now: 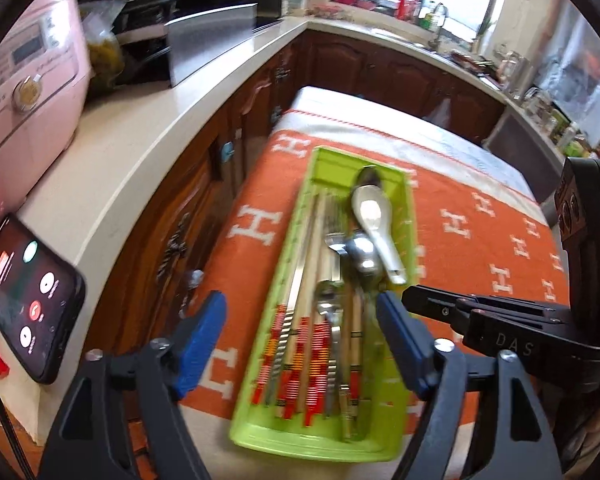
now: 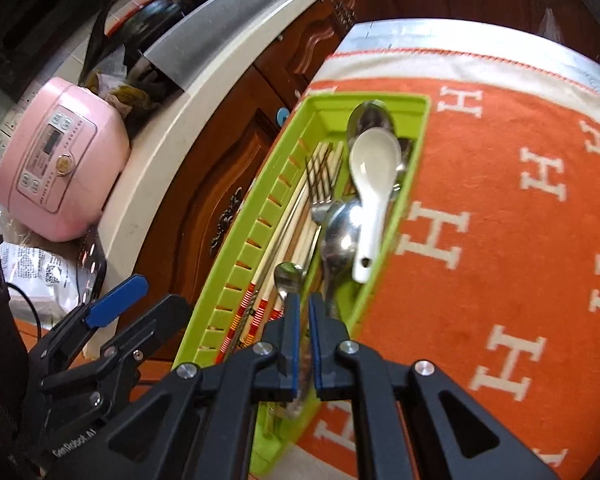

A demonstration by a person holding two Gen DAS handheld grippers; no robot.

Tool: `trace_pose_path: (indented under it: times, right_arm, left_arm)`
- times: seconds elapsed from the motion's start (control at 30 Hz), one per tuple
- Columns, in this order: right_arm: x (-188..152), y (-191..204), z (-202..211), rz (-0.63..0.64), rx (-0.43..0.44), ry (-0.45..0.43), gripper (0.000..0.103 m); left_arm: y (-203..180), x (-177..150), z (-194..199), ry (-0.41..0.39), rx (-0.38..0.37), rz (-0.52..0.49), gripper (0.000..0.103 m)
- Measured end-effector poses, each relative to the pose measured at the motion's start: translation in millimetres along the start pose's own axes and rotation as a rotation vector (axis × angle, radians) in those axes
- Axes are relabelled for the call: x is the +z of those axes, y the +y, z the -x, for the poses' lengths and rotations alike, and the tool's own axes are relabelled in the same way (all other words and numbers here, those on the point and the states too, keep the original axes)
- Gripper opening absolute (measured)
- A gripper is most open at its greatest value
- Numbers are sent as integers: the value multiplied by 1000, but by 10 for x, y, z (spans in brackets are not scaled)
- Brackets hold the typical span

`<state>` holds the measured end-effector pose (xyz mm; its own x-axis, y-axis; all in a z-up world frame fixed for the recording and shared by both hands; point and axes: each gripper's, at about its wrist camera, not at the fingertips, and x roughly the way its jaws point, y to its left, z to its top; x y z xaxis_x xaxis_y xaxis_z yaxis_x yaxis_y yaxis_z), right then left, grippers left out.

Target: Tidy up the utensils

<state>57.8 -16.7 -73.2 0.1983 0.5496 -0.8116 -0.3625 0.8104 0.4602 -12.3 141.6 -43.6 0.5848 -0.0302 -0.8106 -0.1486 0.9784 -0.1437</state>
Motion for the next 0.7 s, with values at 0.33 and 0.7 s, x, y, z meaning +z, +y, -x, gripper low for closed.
trace_pose_path:
  times: [0.33,0.7]
  right_arm:
    - [-232,-343,828,-28,-150,-158,8]
    - [-624,-721,1655,-102,-347,-328,35]
  left_arm:
    - [-800,4,113,8,-137,-151,98]
    - [-1533,24,174,29,-127,-218,102]
